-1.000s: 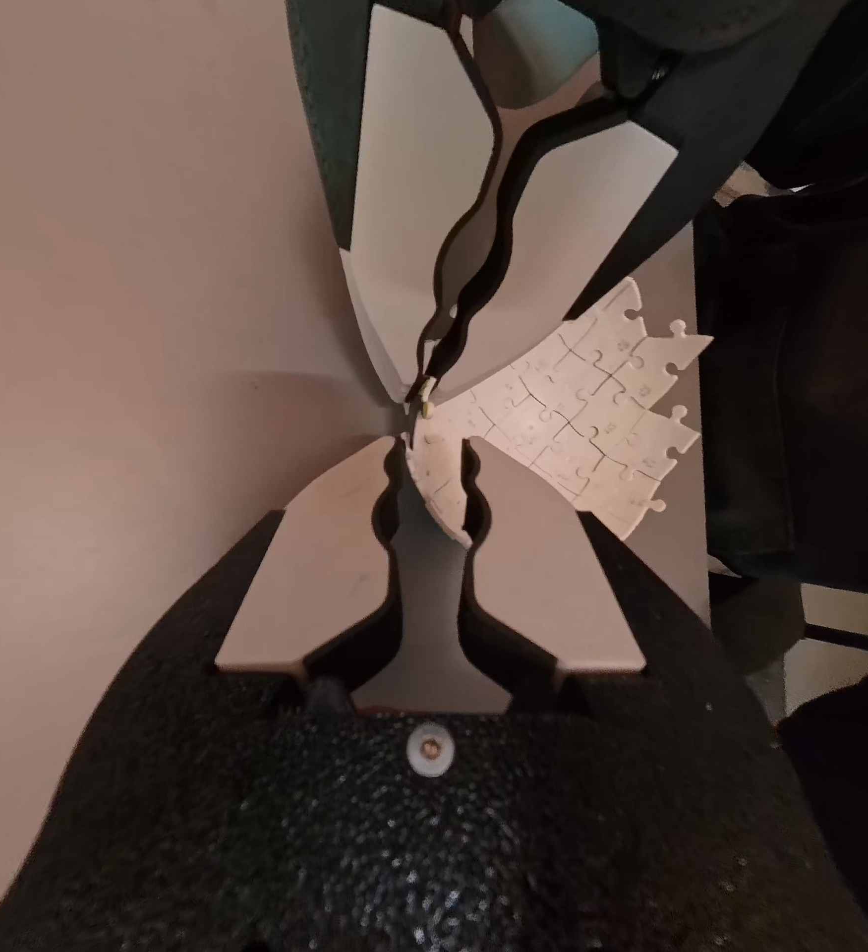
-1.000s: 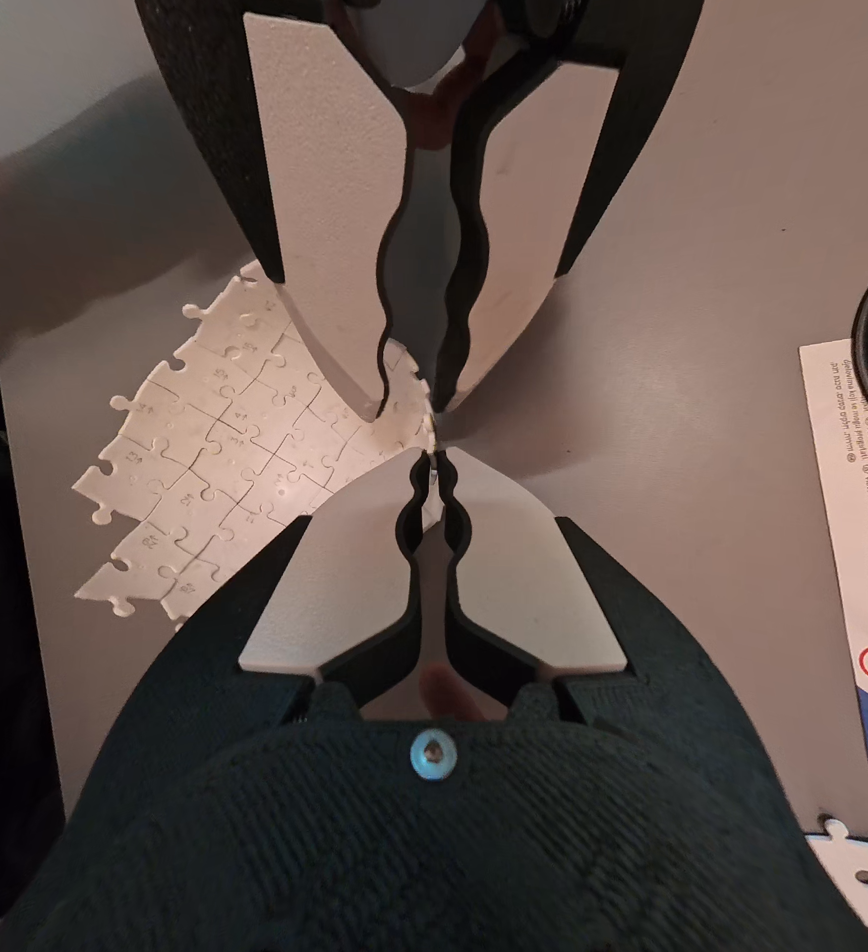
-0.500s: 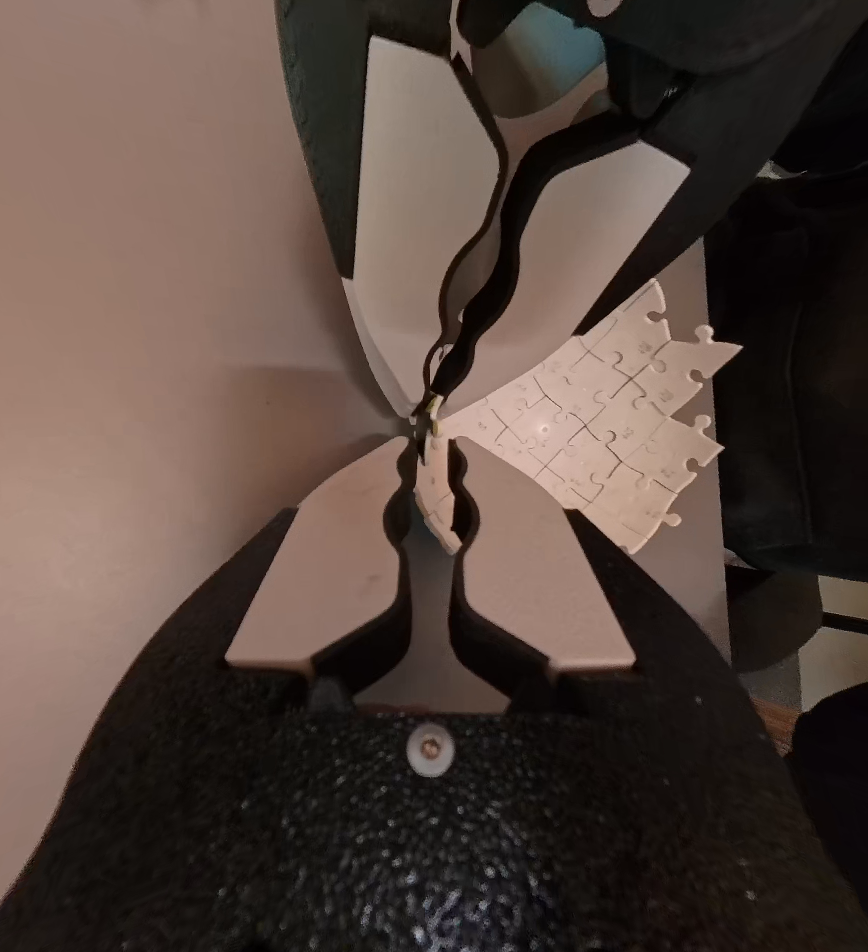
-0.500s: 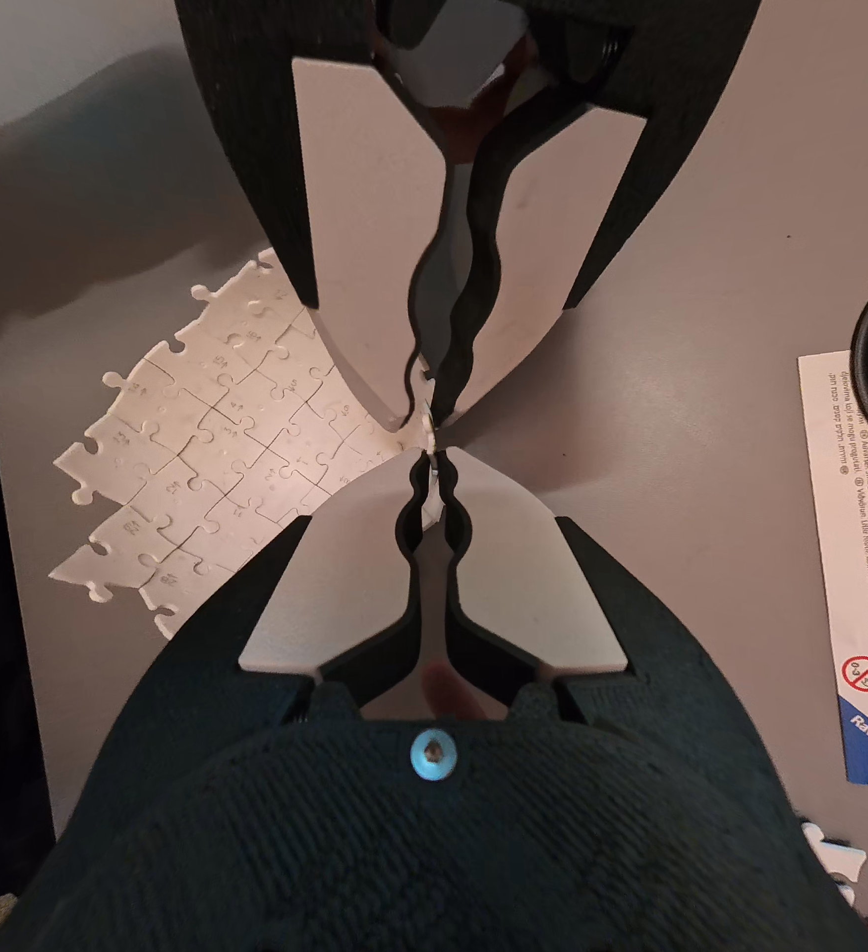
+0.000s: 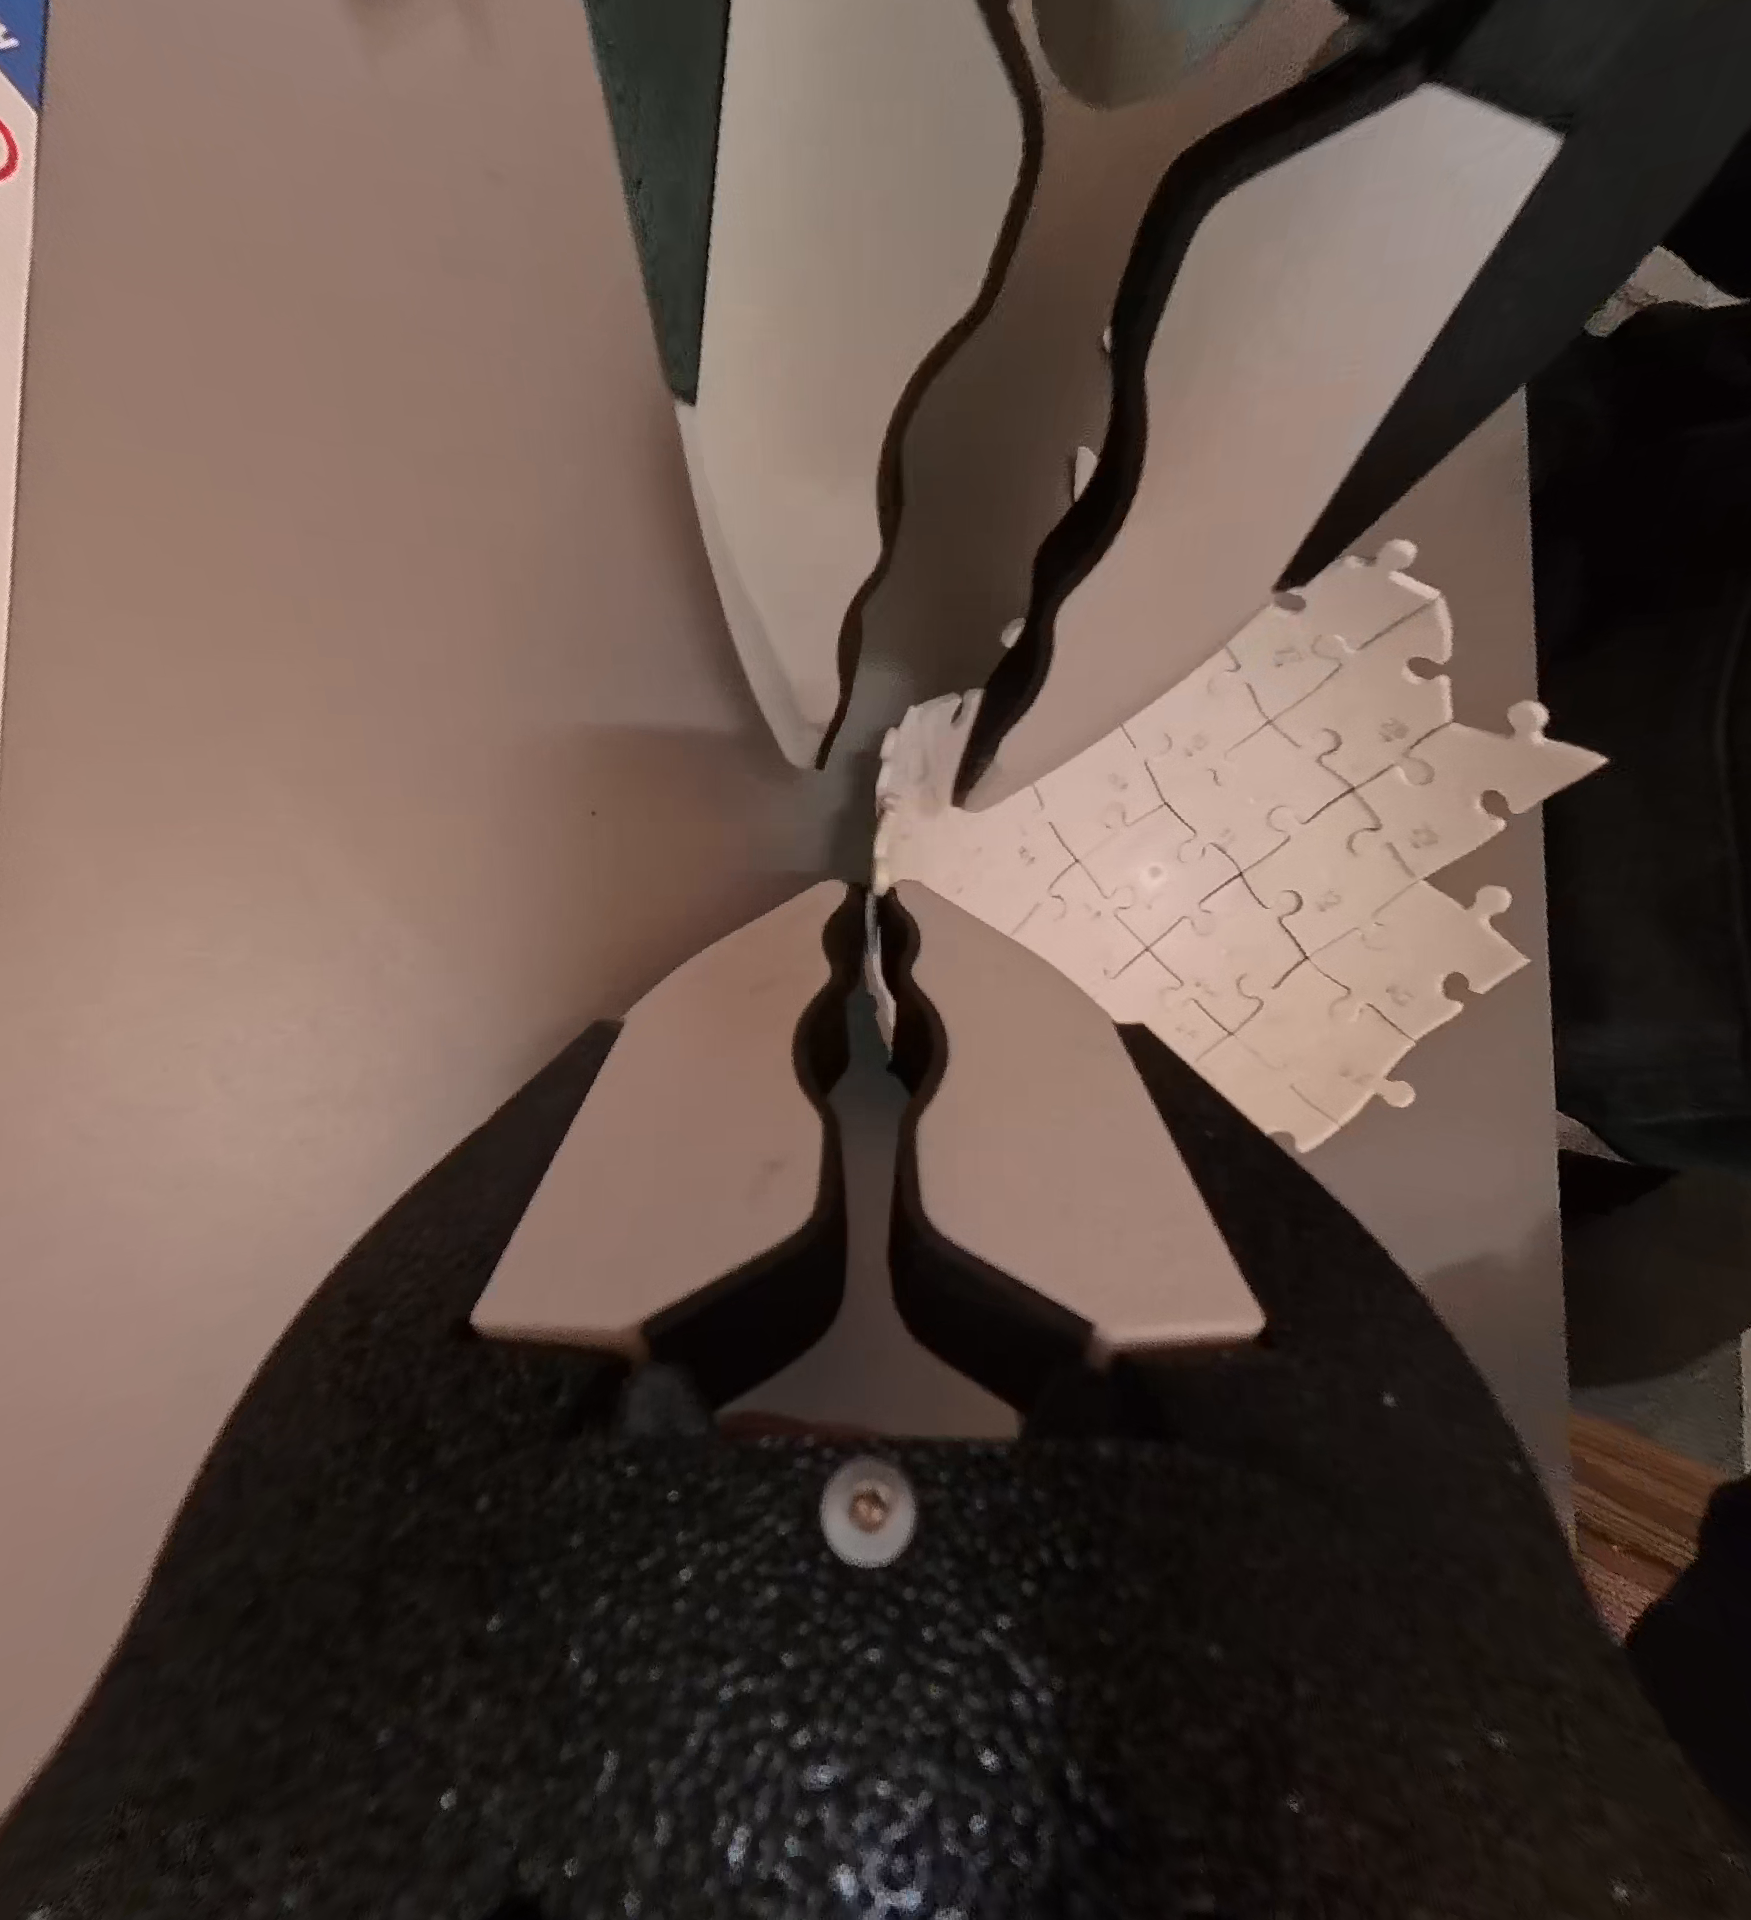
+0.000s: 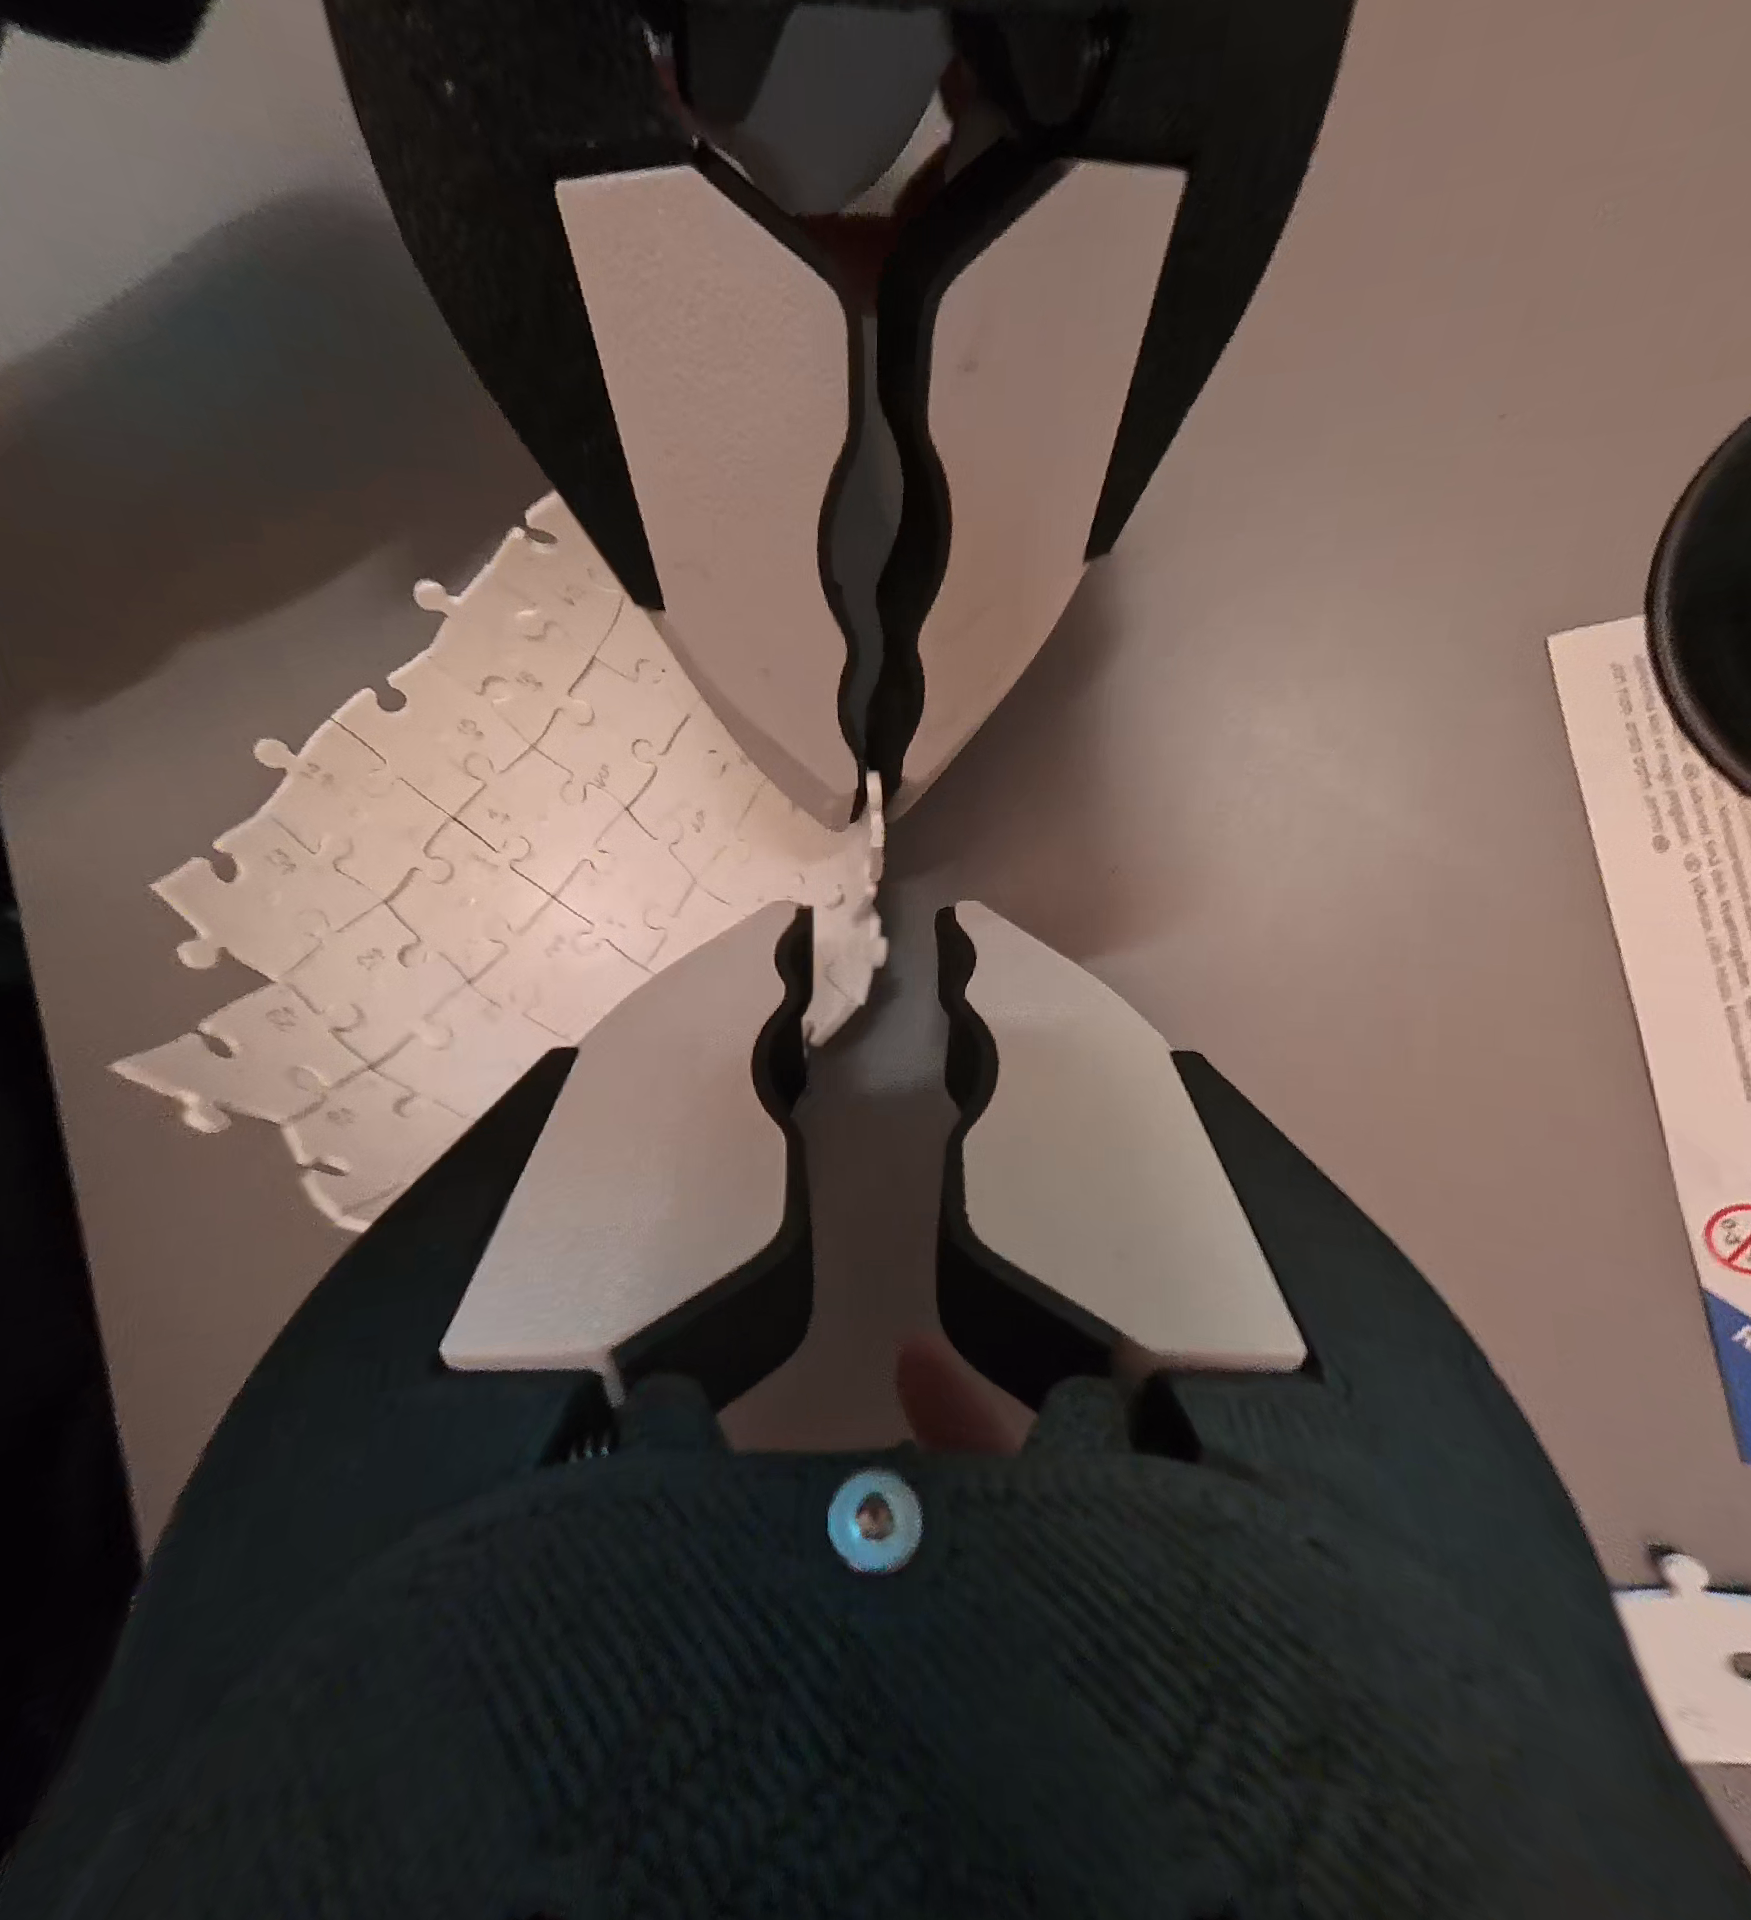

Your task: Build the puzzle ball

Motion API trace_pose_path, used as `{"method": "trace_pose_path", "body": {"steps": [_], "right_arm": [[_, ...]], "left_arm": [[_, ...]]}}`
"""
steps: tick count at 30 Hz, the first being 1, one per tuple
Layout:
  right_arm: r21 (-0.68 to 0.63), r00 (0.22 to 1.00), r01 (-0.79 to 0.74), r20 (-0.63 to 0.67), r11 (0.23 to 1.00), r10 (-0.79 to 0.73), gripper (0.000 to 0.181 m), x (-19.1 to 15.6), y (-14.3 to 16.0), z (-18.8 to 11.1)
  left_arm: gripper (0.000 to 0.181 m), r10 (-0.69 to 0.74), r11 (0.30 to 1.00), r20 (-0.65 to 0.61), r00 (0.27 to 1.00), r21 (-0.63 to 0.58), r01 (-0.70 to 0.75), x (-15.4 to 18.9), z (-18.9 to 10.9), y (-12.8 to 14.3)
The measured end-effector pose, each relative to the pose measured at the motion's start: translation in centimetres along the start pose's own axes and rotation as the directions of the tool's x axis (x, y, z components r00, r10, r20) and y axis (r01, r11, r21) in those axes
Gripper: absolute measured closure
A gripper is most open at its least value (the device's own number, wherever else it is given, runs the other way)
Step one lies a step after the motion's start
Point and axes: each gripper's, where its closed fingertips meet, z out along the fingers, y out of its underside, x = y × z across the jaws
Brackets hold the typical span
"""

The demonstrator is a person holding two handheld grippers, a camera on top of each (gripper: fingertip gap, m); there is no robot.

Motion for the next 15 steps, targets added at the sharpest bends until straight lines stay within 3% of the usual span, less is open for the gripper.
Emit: {"method": "trace_pose_path", "body": {"steps": [7, 15], "right_arm": [[-0.035, 0.989, -0.122, 0.081, 0.992, 0.124, 0.153, -0.4, 1.9, 1.0], [0.079, 0.979, -0.148, 0.151, 0.986, 0.135, 0.166, -0.5, 0.6, 1.1]], "left_arm": [[0.18, -0.01, 1.0, 0.009, 1.0, 0.022, 0.01, 0.0, 0.0, -0.5], [0.18, -0.017, 1.0, 0.022, 1.0, 0.024, 0.016, -0.1, -0.1, -0.5]]}}
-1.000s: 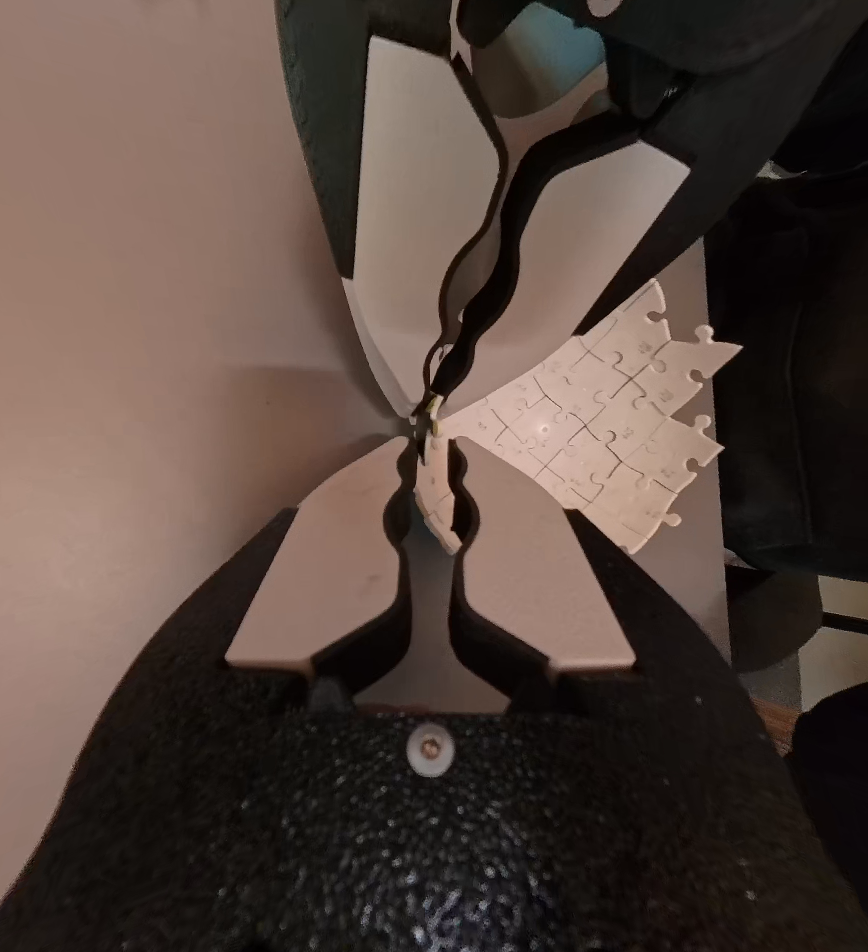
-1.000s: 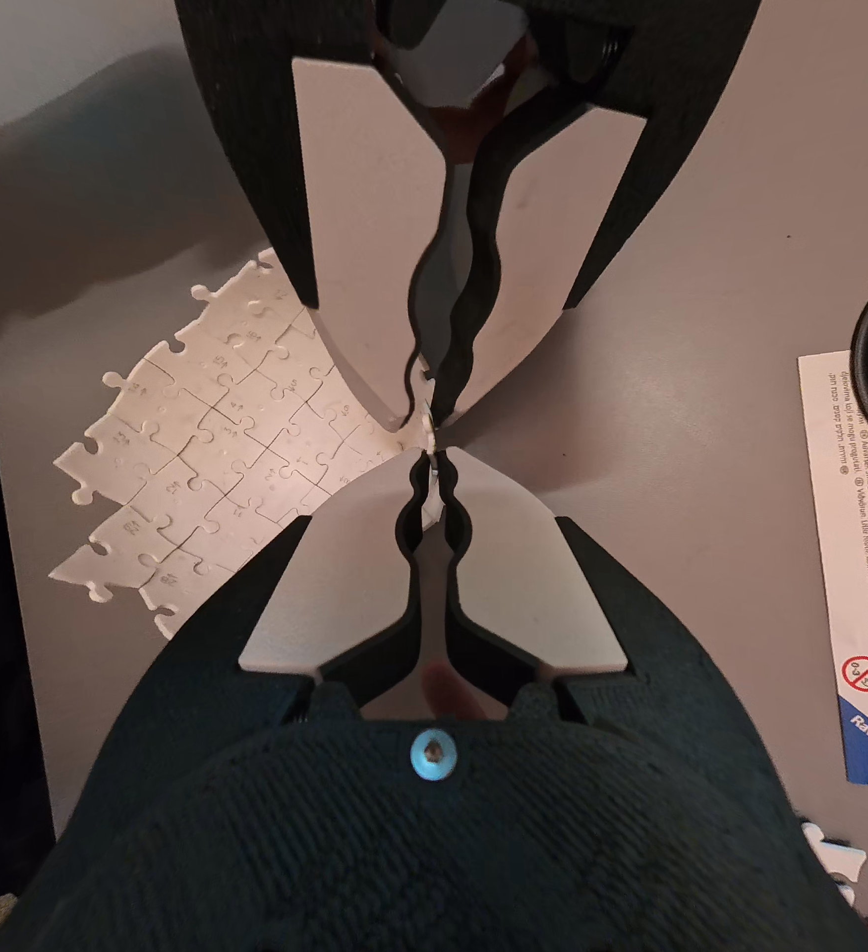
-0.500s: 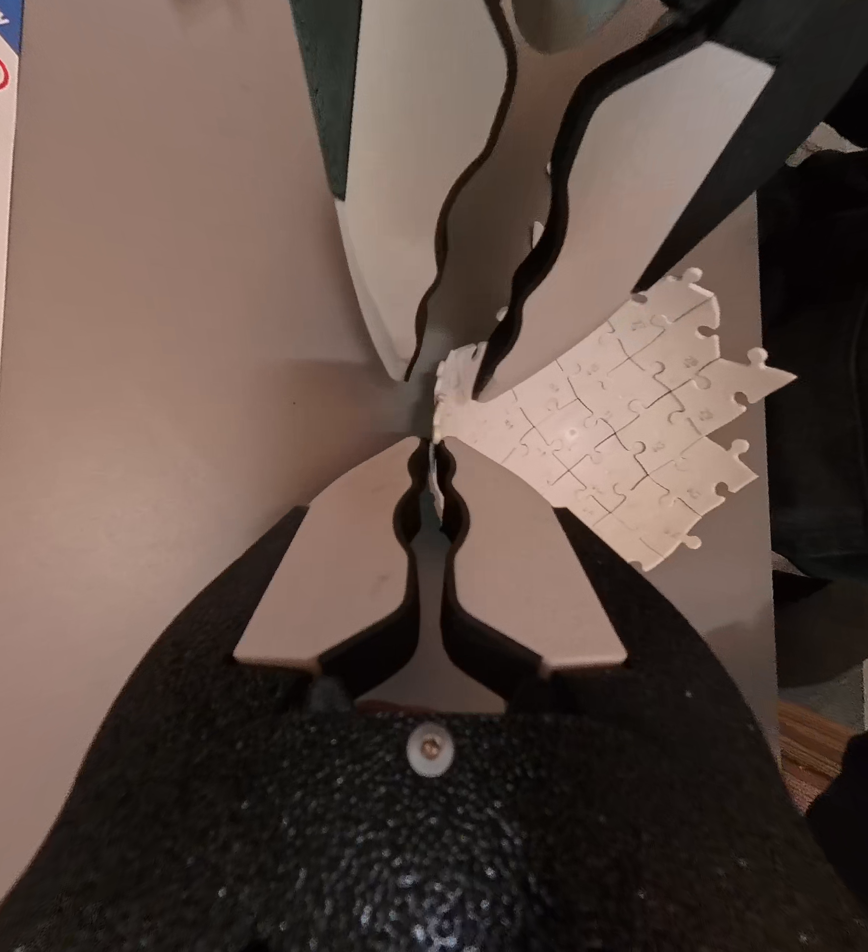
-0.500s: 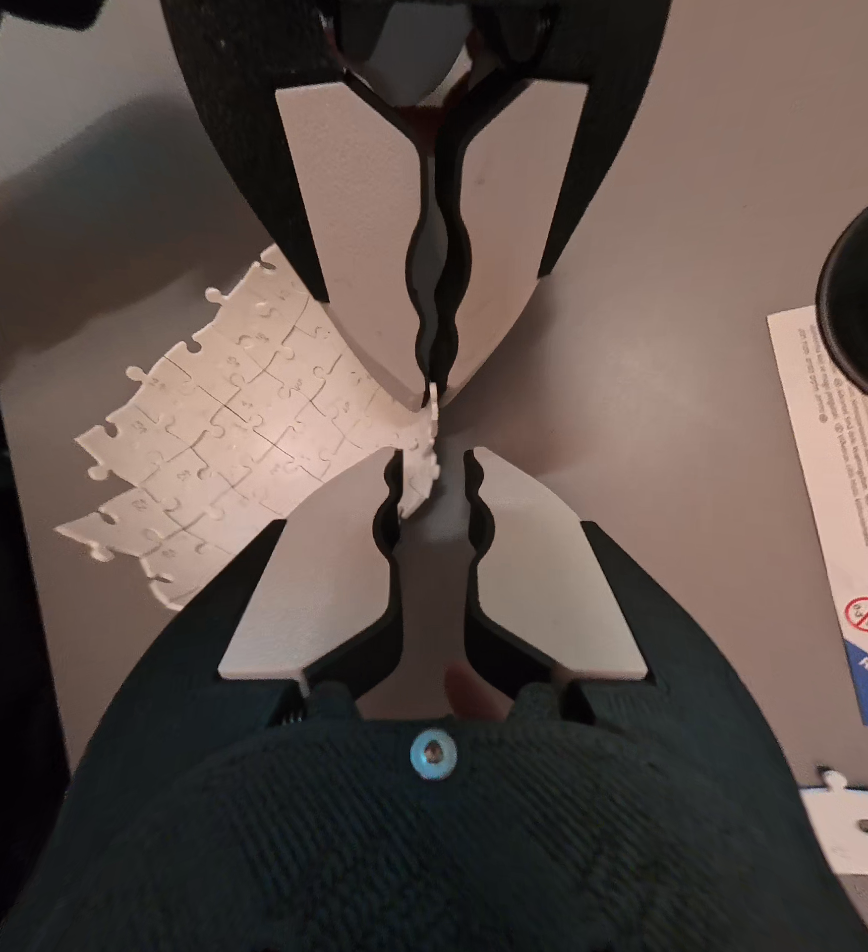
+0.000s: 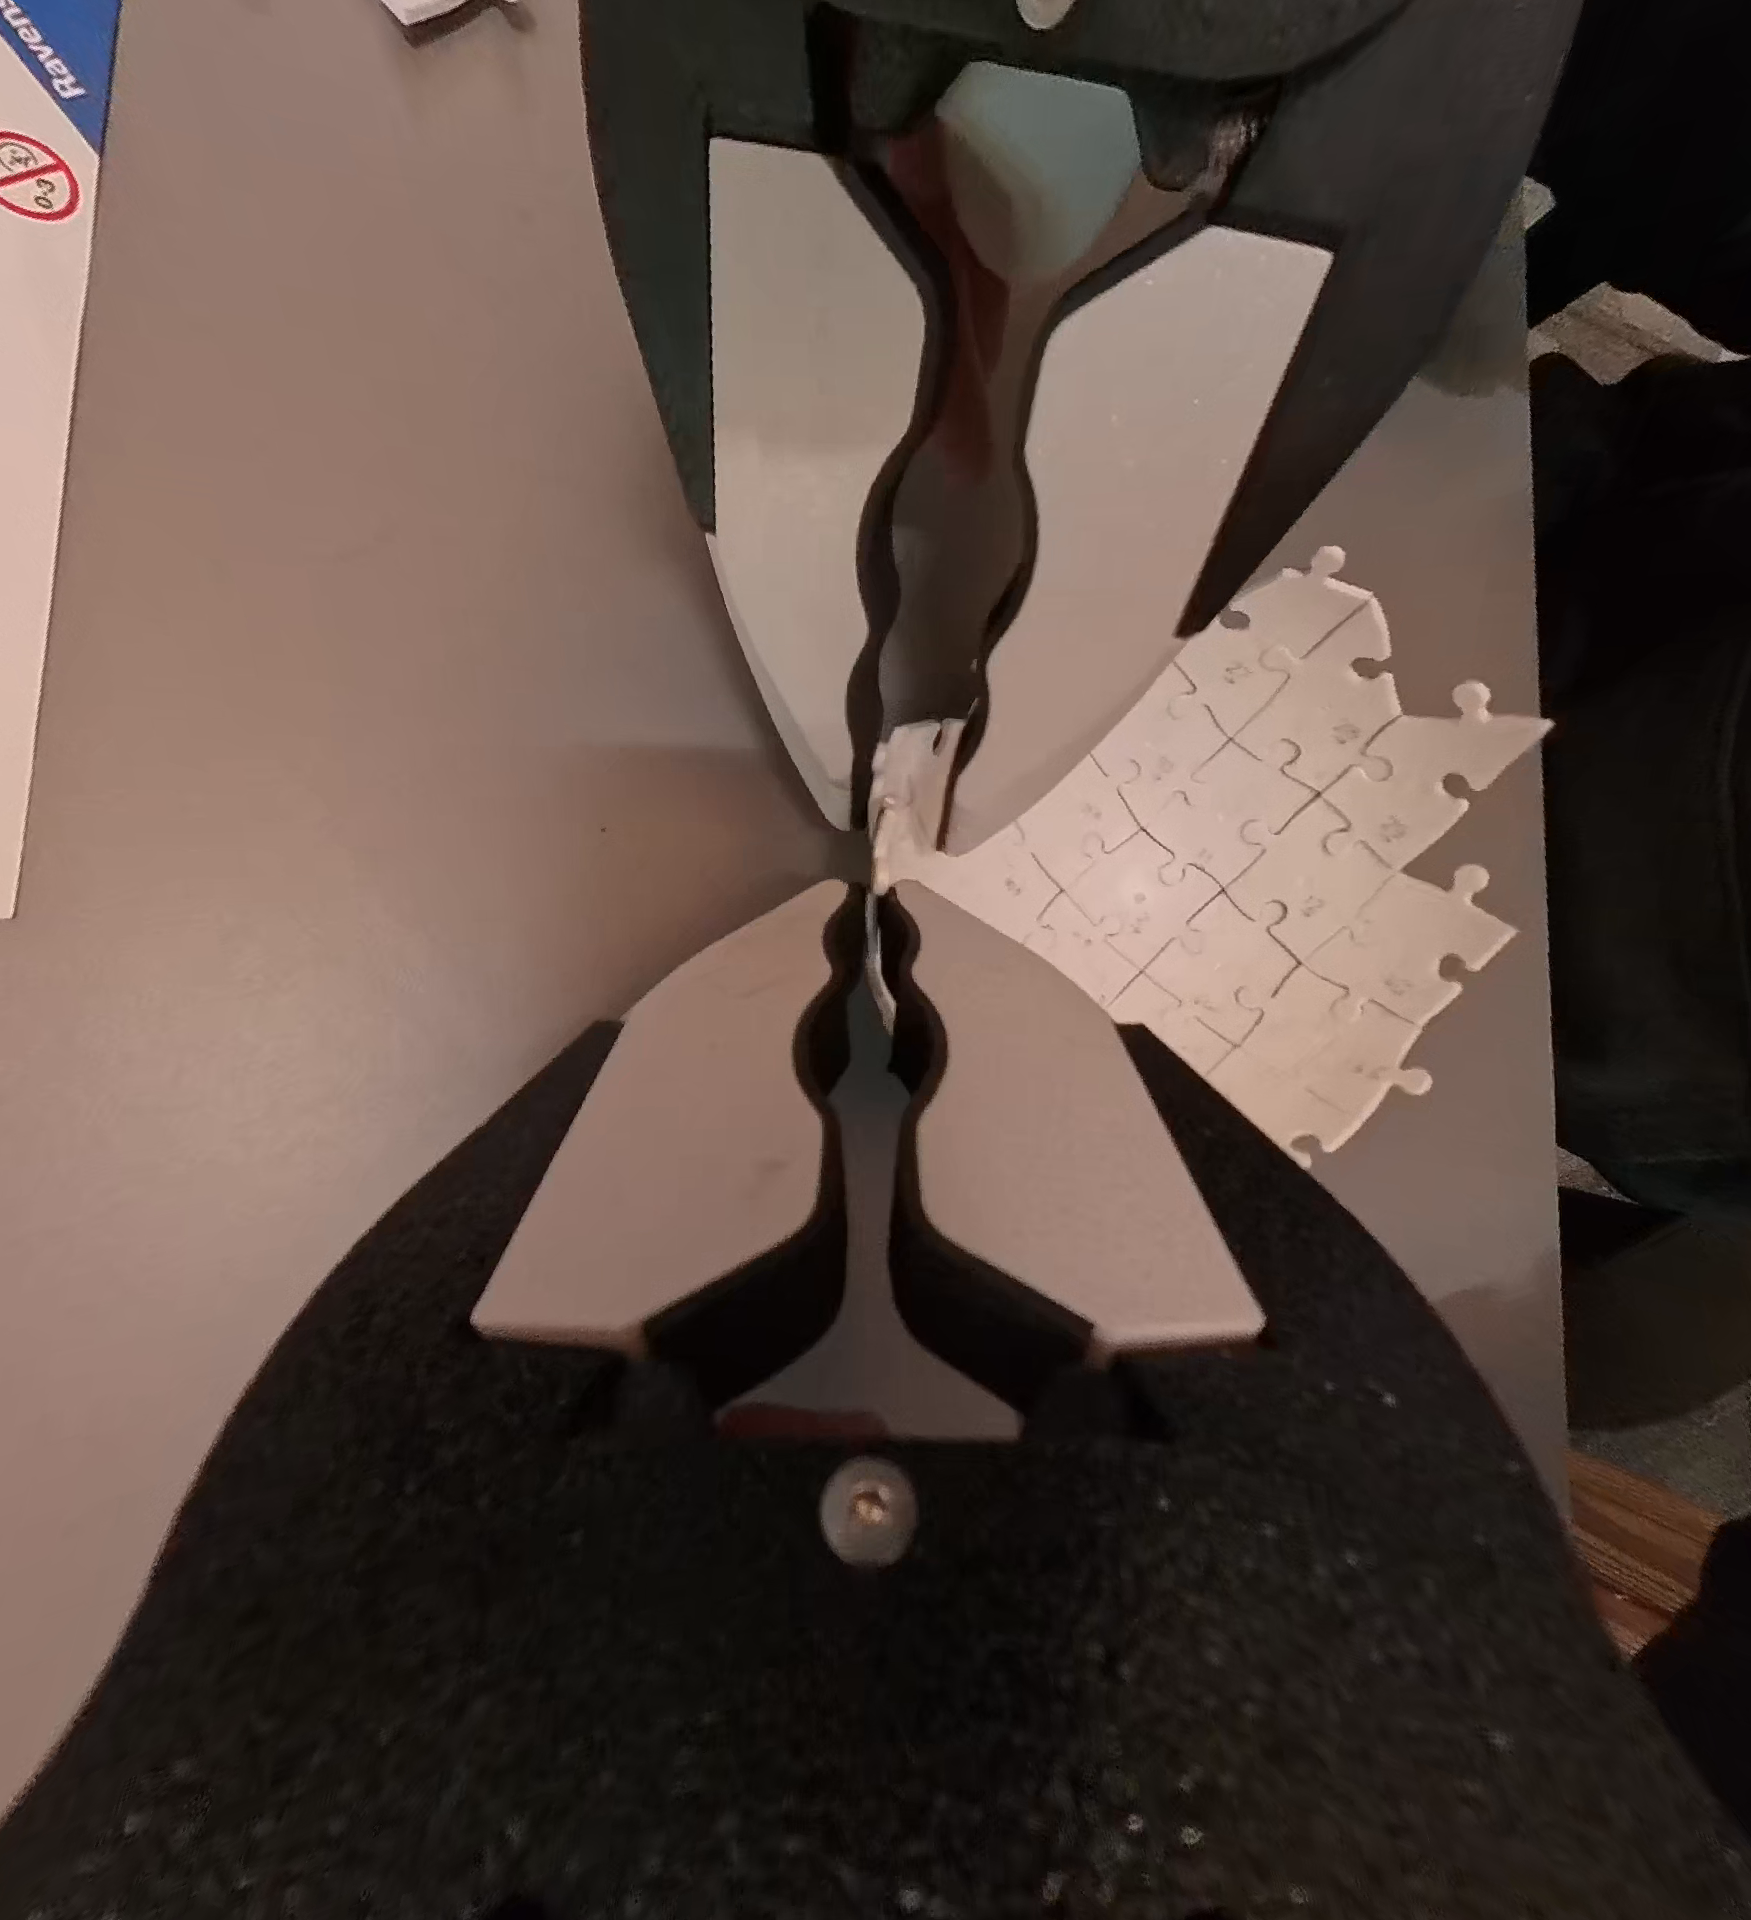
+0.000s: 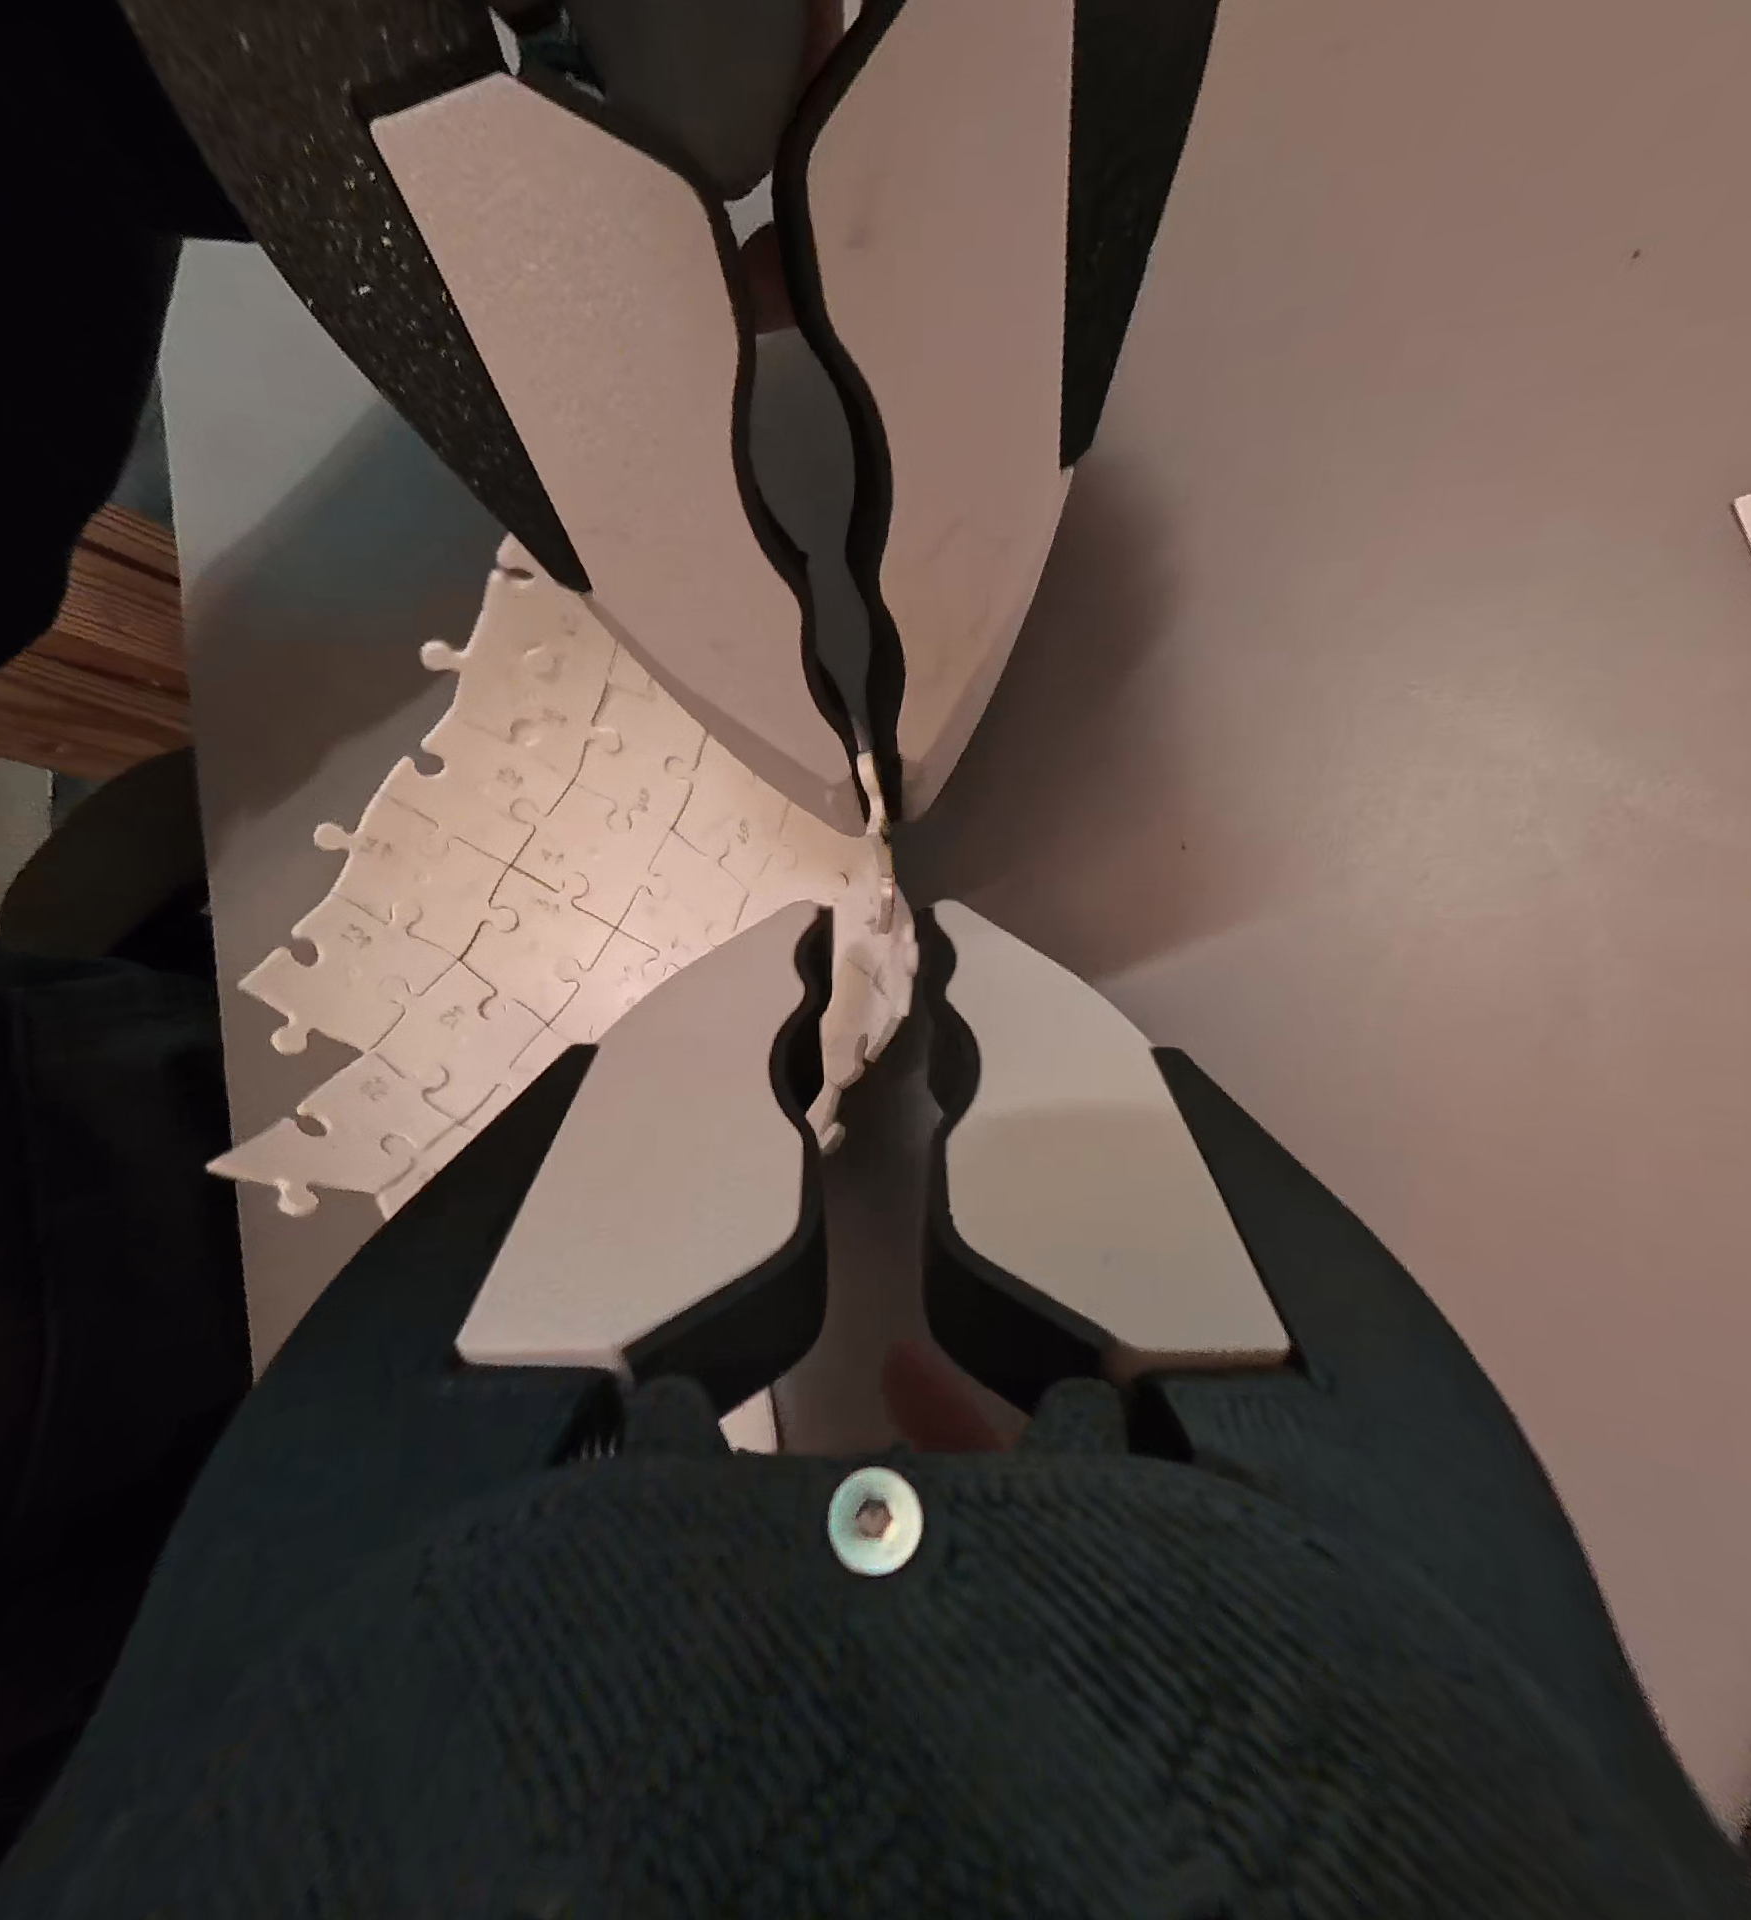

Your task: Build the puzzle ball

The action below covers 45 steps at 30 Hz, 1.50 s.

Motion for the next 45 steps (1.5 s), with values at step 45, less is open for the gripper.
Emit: {"method": "trace_pose_path", "body": {"steps": [45], "right_arm": [[0.053, 0.999, 0.046, -0.014, 0.998, -0.045, 0.178, -0.09, -0.22, -0.06]], "left_arm": [[0.174, 0.061, 0.998, 0.009, 0.998, -0.009, -0.061, 0.18, 0.23, 0.28]]}}
